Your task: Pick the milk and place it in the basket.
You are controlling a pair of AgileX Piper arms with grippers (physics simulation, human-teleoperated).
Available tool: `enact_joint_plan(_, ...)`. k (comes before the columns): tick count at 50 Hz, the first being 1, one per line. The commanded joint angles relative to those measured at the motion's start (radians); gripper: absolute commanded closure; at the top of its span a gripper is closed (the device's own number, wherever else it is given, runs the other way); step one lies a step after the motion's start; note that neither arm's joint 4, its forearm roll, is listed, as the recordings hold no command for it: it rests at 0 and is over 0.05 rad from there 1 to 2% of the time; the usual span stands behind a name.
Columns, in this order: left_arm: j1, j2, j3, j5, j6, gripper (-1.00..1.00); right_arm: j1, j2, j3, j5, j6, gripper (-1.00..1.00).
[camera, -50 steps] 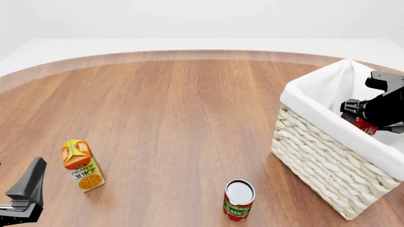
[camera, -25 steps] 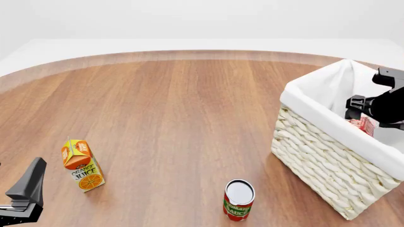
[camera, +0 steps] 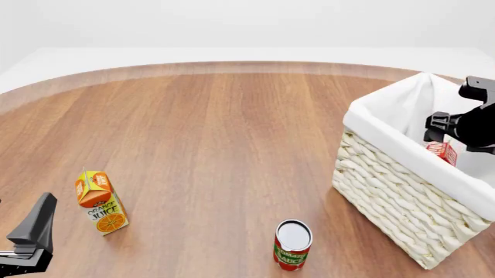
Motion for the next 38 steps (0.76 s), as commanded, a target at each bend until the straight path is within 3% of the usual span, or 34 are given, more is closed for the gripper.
enact_joint_plan(1, 0.000, 0.000, 0.000, 0.000, 0.000, -1.00, 0.017, -0.037, -0.010, 0.030, -0.001, -1.00)
enact_joint_plan(38, 0.000, 0.000, 0.000, 0.000, 0.000, -1.00, 0.080, -0.229, -0.174, 0.217, -0.054, -1.00)
